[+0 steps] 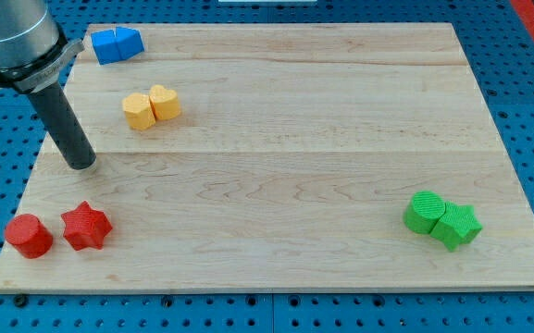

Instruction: Move red circle along with red star towards bottom center

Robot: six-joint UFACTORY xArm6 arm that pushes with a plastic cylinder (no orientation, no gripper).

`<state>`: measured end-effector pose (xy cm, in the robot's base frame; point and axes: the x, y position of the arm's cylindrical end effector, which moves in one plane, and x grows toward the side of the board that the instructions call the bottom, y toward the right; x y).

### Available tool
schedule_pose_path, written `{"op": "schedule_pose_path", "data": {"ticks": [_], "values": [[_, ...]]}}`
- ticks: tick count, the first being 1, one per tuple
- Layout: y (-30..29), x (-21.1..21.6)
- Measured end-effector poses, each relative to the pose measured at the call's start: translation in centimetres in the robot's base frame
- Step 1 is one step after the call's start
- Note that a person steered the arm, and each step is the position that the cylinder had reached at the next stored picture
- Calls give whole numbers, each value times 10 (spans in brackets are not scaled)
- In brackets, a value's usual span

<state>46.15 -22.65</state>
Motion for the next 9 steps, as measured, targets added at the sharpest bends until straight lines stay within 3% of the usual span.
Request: {"op": "schedule_pose_path", "data": {"ticks": [1,3,4,5,6,7,9], "values": [[0,0],[71,-16],[21,16],[-75,47],[-77,93],[-72,110],[60,82]]}}
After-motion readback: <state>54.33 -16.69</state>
